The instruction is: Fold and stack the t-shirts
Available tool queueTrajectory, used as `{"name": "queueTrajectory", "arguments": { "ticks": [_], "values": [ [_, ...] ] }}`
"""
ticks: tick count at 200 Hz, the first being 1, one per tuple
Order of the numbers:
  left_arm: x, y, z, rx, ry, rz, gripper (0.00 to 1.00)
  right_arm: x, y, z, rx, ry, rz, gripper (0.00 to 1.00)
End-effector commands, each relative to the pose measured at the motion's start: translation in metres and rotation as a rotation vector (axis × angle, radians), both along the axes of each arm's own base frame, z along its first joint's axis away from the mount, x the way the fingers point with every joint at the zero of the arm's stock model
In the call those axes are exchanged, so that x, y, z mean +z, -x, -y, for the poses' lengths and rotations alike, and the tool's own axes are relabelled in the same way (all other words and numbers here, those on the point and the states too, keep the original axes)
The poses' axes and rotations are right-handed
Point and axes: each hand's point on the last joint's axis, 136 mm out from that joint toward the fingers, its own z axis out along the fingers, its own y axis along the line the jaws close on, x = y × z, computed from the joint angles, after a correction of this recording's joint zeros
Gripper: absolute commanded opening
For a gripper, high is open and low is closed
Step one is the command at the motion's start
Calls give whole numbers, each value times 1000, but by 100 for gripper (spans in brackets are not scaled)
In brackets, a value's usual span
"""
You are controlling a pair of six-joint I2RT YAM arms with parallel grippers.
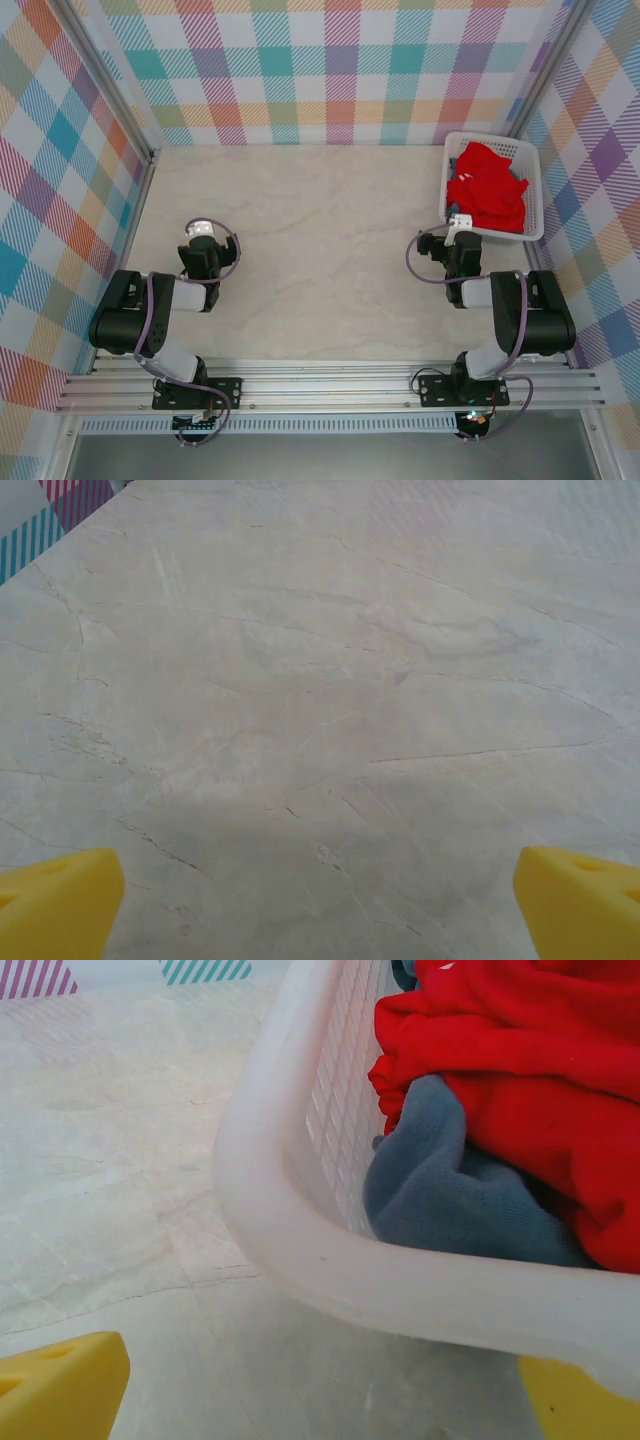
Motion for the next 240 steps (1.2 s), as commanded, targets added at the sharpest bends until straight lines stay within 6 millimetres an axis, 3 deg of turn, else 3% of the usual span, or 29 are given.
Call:
{"name": "queueTrajectory", "arguments": {
  "ticks": [1,109,129,138,150,166,182,195,204,217,240],
  "values": [
    [15,-6,0,4,-5,55,100,16,-7,-1,9,-9,60,100],
    [16,-5,0,3,-5,58,100,16,-7,-1,13,-11,62,100],
    [24,-2,4,-22,-8,75,100,33,4,-4,18,5,135,100],
    [40,2,11,-26,-56,95,100,51,10,-3,-30,52,160,100],
    [70,9,25,-41,-133,120,100,98,19,-8,-81,115,200,100],
    [132,18,39,-43,-143,246,100,169,26,-12,-131,48,182,100],
    [191,19,46,-25,-46,345,100,211,31,-17,-125,-97,42,100],
    [202,36,24,183,185,193,100,215,37,7,-331,-236,-32,100],
    [210,35,12,287,323,170,100,215,28,14,-321,-308,-54,100],
    [214,5,39,91,512,106,100,211,21,33,-399,-377,-104,88],
    [231,-21,86,-70,648,36,100,198,-10,50,-429,-458,-253,76]
  ]
}}
